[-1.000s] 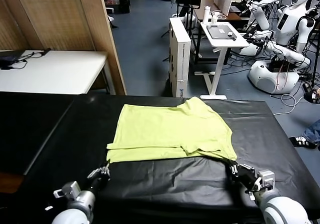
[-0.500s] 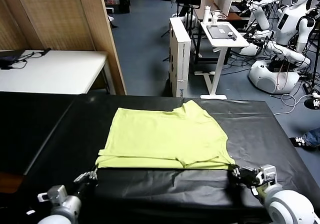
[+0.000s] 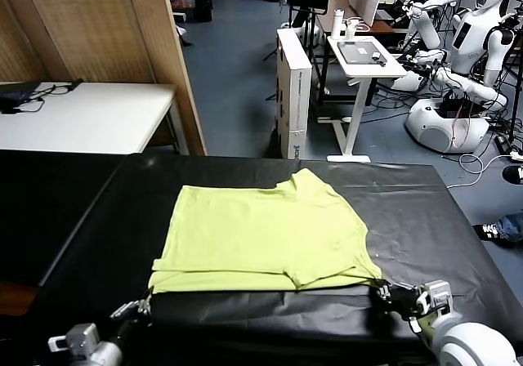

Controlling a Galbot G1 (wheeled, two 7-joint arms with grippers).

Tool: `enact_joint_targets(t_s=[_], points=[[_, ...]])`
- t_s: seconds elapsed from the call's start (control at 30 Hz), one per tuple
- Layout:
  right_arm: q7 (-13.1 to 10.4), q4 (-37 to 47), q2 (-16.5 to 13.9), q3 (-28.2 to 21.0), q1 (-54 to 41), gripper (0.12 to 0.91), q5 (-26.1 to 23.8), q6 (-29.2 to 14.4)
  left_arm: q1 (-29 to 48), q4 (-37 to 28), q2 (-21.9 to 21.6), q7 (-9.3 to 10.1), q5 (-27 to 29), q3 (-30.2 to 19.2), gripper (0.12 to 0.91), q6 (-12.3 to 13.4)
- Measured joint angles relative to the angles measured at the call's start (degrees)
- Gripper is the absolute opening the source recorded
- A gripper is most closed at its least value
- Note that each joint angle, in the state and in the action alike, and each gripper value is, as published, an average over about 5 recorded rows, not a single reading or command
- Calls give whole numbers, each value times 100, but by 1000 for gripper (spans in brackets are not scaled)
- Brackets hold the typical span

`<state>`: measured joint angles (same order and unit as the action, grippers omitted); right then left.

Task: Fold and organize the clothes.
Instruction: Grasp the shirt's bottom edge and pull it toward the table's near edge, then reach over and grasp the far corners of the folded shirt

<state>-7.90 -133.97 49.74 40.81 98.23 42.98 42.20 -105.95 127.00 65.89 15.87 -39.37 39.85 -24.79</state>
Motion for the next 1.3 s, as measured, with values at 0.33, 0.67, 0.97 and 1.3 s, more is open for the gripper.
enact_joint_targets(t_s=[0.33,0.67,0.97,1.3], points=[[-44,-179,-82,120,-421,906,457,0,95,269,11,8,-257,467,906,-753],[48,645,-187,-258,-1758,907,529,0,772,435,-301,-200,-1106,773,907,-1093],[94,1471,-192,-751,-2789,907,528,0,1695,73,-701,-335,-1636,354,907,-1086],[290,2978,141,-2152,-4645,907,181,0,3855,-1295,-766,-118,-2149,-648,907,-1361]])
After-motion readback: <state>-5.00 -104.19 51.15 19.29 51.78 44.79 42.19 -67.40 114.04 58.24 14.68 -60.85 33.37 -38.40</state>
